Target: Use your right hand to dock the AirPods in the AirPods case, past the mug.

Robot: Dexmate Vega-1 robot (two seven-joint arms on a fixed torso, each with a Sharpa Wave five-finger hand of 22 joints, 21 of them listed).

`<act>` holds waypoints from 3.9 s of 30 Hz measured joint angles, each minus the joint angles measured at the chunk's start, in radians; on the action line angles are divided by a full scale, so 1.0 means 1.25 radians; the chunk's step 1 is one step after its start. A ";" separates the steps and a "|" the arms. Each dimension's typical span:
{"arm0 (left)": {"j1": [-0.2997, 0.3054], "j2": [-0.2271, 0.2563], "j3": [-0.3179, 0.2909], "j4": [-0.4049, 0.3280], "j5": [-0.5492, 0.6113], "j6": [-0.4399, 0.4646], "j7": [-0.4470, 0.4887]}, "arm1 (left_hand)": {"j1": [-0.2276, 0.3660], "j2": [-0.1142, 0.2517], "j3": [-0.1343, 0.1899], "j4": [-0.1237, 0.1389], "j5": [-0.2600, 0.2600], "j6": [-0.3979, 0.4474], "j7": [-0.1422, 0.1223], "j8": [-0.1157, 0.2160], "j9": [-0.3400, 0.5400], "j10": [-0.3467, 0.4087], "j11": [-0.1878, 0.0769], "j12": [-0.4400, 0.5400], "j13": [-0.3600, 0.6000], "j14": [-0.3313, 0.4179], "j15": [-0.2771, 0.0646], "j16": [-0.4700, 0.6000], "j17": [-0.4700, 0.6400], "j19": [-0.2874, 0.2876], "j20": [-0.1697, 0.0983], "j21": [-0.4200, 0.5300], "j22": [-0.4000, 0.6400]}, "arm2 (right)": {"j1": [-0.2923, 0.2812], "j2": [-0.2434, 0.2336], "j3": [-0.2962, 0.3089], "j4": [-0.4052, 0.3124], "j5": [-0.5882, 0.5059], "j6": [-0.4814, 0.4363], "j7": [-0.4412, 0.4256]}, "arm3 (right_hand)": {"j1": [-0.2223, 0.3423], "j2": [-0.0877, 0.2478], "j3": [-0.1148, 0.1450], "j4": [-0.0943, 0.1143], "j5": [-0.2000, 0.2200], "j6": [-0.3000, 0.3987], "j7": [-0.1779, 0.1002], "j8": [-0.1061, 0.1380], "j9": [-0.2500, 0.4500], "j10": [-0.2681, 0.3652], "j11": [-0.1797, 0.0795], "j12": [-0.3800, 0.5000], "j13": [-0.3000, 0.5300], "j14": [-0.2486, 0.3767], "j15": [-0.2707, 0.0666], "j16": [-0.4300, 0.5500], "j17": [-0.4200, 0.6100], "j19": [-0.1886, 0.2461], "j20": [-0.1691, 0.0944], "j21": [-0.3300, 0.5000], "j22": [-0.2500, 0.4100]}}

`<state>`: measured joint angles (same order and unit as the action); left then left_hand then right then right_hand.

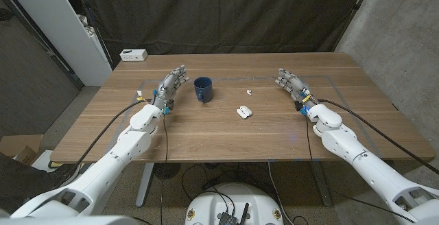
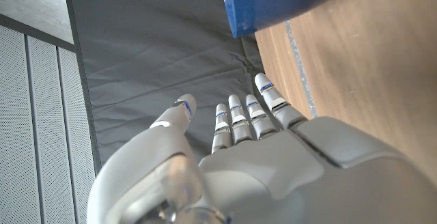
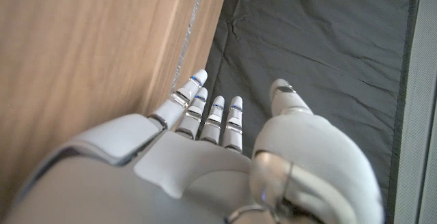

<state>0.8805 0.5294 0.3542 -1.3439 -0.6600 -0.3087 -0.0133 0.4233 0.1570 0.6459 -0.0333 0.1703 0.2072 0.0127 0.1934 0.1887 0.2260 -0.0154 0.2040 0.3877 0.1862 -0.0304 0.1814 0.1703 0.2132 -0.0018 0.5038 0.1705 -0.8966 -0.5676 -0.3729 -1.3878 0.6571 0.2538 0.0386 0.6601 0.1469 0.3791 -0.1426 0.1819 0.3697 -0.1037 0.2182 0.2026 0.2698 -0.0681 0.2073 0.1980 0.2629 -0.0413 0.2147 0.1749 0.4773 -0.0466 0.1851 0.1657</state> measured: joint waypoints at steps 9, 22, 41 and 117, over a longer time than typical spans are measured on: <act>0.087 0.040 -0.017 -0.081 0.004 -0.003 0.016 | 0.003 0.003 0.003 -0.003 0.000 0.012 -0.012 0.000 0.004 0.000 0.000 0.000 -0.006 0.000 0.000 0.000 0.000 -0.009 0.009 -0.006 0.000 | -0.024 -0.100 -0.017 -0.146 -0.033 -0.118 -0.008 | 0.046 -0.011 0.000 -0.016 0.000 0.045 -0.014 0.007 0.000 -0.013 -0.003 -0.004 0.004 -0.033 0.002 -0.020 0.000 -0.045 0.030 -0.004 0.000; 0.136 0.076 -0.037 -0.140 0.029 -0.003 0.051 | 0.003 0.003 0.003 -0.003 0.000 0.029 -0.029 0.006 0.004 0.004 -0.004 0.000 -0.012 -0.003 -0.003 0.000 0.000 -0.020 0.020 -0.016 0.000 | 0.055 -0.212 -0.100 -0.312 -0.196 -0.378 -0.036 | 0.102 -0.038 -0.008 -0.024 0.000 0.081 -0.054 0.007 0.000 -0.077 -0.019 -0.010 0.007 -0.143 0.003 -0.030 0.007 -0.156 0.074 -0.010 0.002; 0.176 0.097 -0.062 -0.187 0.059 -0.015 0.100 | 0.003 0.003 0.000 -0.007 0.000 0.037 -0.037 0.006 0.004 0.009 -0.009 0.006 -0.017 -0.003 -0.003 0.000 0.000 -0.028 0.027 -0.022 0.000 | 0.251 -0.200 -0.298 -0.297 -0.519 -0.503 0.029 | 0.254 -0.015 0.035 -0.034 0.000 0.150 -0.095 0.007 0.004 -0.101 -0.069 -0.010 0.011 -0.206 0.006 -0.026 0.007 -0.226 0.049 -0.010 0.001; 0.148 0.095 -0.064 -0.171 0.068 0.035 0.124 | 0.003 0.003 -0.002 -0.018 0.000 0.057 -0.043 0.006 0.007 0.013 -0.013 0.006 -0.032 -0.003 -0.003 0.000 0.000 -0.032 0.032 -0.040 0.003 | 0.514 0.023 -0.517 0.126 -0.843 -0.405 0.268 | 0.322 0.001 0.005 -0.013 0.000 0.321 -0.096 0.020 0.005 -0.039 -0.102 0.017 0.019 -0.156 0.004 0.015 0.017 -0.220 0.028 0.008 0.000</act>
<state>1.0649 0.6479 0.2736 -1.5578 -0.5749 -0.2650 0.1412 0.4268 0.1607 0.6428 -0.0553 0.1702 0.2784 -0.0408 0.2010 0.1976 0.2419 -0.0314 0.2118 0.3481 0.1822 -0.0341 0.1810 0.1698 0.1738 0.0376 0.4533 0.1746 -0.2537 -0.5384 -1.0197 -1.2301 -0.3971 -0.2524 0.3740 1.0631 0.1477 0.3860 -0.1583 0.1818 0.7716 -0.2237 0.2431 0.2086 0.2205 -0.1953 0.2291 0.2212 0.0682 -0.0358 0.2334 0.1966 0.2024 -0.0112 0.1955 0.1656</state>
